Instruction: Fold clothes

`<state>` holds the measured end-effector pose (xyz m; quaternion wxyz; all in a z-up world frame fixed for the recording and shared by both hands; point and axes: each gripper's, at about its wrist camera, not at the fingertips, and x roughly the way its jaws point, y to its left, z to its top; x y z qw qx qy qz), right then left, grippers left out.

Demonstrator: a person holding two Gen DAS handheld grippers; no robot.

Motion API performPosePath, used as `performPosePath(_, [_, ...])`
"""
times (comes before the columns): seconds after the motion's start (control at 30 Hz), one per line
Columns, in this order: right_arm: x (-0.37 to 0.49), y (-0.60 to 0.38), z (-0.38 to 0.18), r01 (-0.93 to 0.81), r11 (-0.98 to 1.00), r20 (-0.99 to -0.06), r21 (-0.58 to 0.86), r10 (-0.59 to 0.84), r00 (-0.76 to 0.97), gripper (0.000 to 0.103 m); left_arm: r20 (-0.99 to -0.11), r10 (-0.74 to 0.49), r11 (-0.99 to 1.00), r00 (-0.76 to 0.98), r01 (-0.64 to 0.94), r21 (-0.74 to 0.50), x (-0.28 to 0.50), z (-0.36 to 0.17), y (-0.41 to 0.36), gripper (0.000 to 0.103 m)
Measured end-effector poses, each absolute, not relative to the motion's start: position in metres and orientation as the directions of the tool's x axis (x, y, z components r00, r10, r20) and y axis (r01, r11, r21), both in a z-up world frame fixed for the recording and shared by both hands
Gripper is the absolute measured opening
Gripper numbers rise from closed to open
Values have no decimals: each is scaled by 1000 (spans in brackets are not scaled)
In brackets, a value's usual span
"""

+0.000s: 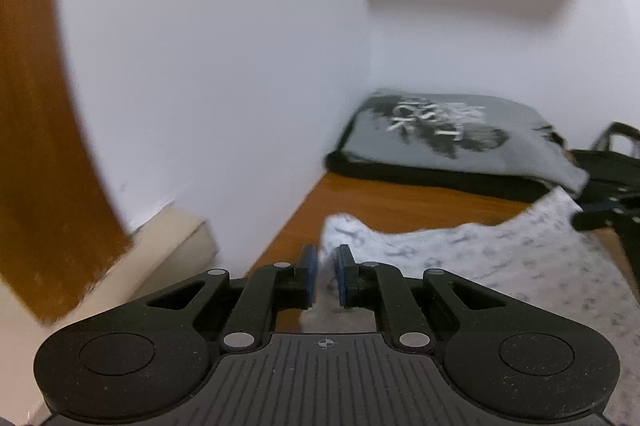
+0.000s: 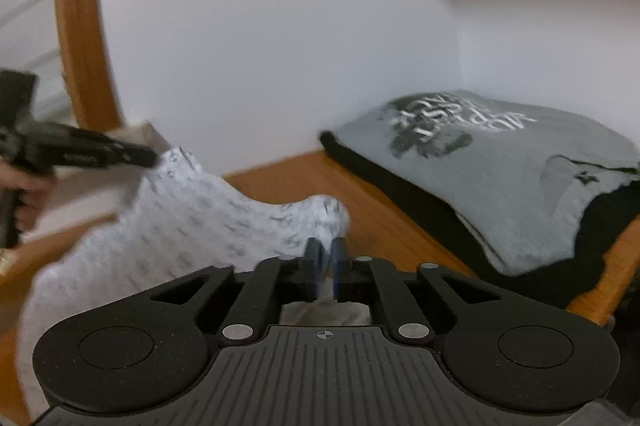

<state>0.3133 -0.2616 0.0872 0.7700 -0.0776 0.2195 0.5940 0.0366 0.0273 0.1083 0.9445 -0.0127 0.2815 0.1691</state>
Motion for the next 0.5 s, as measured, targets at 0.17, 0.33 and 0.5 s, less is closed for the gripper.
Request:
performPosePath(0.17, [311,-270,84,-936,326,-438,135,867,239,19,-533,344,931,773,-353,89,26,102,15,28])
performPosePath(0.33, [308,-275,84,-929,307,-440,207,877,193,45,-552,272,954,788,-295,48,21,94,-1,28])
performPosePath(0.5, [305,-259,85,-924,277,-467,265,875,128,47,-583,256,954,771,-297,27,16,75,-1,28])
